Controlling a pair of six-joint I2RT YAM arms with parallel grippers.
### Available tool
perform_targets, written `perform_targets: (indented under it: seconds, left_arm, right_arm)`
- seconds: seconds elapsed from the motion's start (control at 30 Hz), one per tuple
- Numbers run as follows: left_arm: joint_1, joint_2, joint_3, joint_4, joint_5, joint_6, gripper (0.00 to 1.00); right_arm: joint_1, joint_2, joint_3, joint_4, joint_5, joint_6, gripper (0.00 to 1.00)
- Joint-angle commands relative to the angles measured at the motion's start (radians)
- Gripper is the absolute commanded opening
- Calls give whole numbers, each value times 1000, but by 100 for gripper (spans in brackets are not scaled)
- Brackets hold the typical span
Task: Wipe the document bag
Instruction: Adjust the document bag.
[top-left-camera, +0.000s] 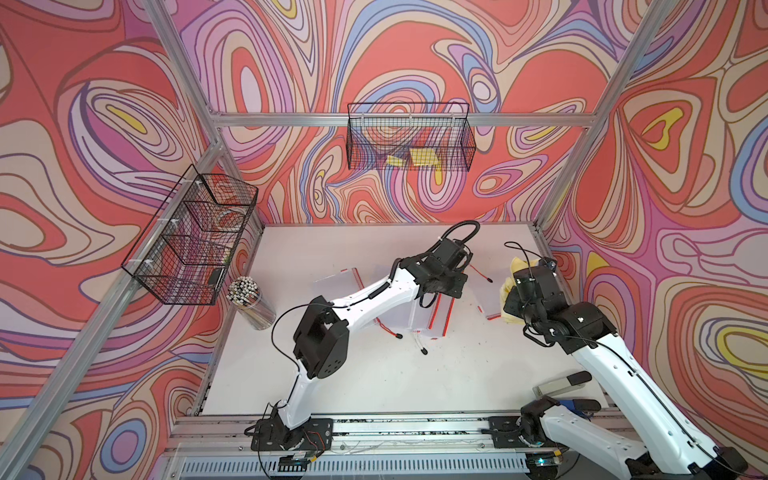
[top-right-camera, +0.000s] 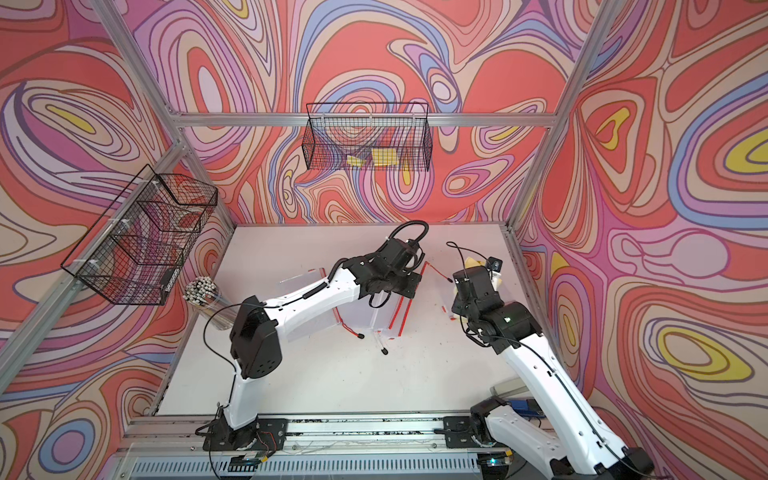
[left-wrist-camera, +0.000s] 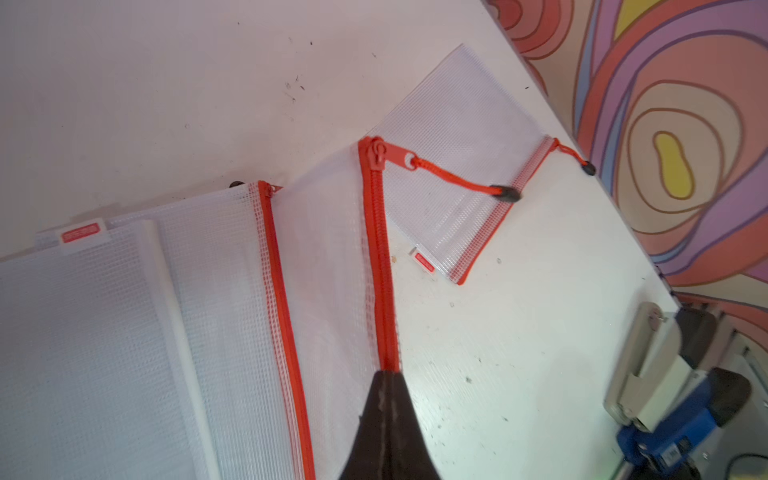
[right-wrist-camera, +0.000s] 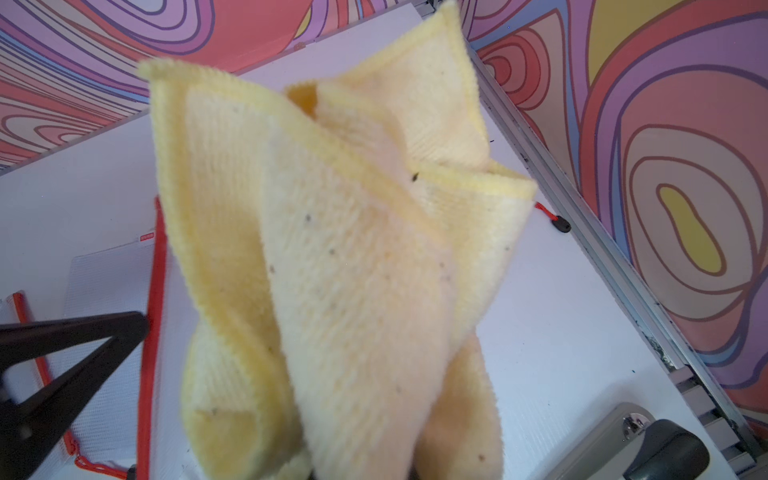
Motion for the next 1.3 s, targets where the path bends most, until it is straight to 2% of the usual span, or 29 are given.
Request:
perform_targets:
  seconds: [0.0,0.17,0.3,0.43,0.6,0.7,0.73,0.83,0.97,1.07,1.27]
  left_arm:
    - [-4,-118,-80,66,36,-10,0]
    - [36,-313,-263,152,40,-84,0]
    - [126,-450,-502,188,2,-142,0]
    - [209,-497,-700,195,31,-157,0]
    - [216,-524,-867,215,-14,-160,0]
    - [216,-539,-925,239,-1,-186,0]
    - [216,-546,-944,253,11,-197,2]
    - [216,-586,-1030,344,66,-247,24]
    - [216,-643,-1151,471,145,-284,56]
    - [216,-623,-1188,524,241,-272,62]
    - [216,-550,-1301,742,357,-318,61]
  right_arm:
    - [-7,-16,-14,21,15,10,0]
    - [-7,-3,-20,35,-12,6,0]
    - [-7,14,-44,70,-52,1,0]
    - [-7,51,-63,140,-139,-20,0]
    - [-7,107,-101,255,-251,-37,0]
    - [-7,161,-141,356,-390,-40,0]
    - [-7,185,-160,400,-448,-39,0]
    - [4,294,-199,525,-590,-23,0]
    - [53,438,-189,571,-545,-30,0]
    - [54,534,-182,612,-550,-33,0]
    - [56,673,-167,665,-579,-39,0]
